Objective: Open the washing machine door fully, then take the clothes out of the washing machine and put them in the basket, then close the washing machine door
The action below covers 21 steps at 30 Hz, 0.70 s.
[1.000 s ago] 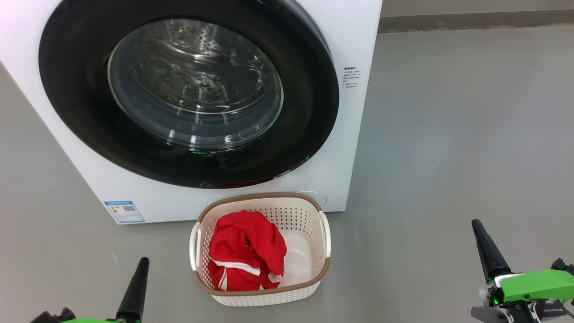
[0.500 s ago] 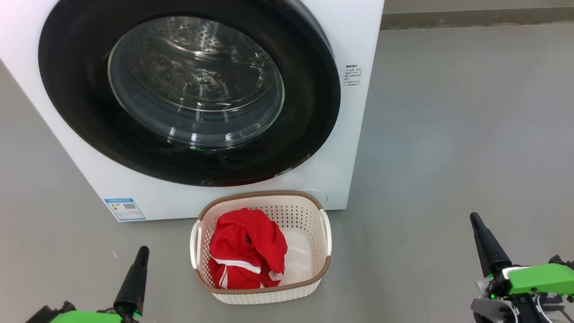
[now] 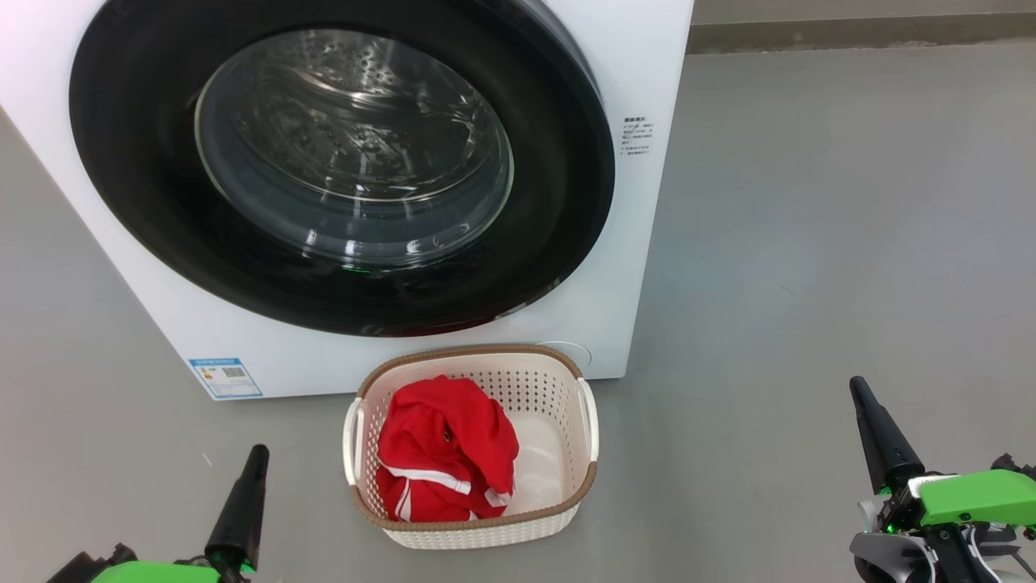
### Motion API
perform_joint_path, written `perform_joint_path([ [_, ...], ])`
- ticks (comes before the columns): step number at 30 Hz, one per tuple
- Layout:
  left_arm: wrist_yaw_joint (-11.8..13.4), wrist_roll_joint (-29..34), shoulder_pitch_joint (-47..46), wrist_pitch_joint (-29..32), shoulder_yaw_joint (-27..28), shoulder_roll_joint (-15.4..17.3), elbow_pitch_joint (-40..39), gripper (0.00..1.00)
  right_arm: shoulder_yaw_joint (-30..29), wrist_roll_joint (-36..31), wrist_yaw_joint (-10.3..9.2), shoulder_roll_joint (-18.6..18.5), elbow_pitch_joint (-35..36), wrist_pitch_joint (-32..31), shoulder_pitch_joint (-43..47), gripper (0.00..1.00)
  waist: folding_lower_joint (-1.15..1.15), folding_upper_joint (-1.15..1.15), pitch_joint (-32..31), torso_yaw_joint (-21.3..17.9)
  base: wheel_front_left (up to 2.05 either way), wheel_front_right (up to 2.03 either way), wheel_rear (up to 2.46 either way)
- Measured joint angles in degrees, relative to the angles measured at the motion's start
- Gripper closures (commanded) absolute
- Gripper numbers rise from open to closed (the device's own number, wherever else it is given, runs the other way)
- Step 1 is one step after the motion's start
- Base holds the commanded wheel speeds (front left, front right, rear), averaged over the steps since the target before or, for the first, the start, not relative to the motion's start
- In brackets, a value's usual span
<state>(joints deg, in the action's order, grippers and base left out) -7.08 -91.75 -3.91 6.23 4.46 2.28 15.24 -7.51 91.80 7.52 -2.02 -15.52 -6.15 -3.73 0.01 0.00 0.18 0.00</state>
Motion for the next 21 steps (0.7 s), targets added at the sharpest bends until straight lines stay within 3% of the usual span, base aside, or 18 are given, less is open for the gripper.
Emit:
perform_joint_path([
  [21,0.0,0.0,0.0,0.0,0.0,0.0,0.0,1.00,0.0,0.0,0.00,0.0,0.0,0.0,0.0,1.00,0.00,0.00,0.0,0.0,0.00,0.00,0.00],
])
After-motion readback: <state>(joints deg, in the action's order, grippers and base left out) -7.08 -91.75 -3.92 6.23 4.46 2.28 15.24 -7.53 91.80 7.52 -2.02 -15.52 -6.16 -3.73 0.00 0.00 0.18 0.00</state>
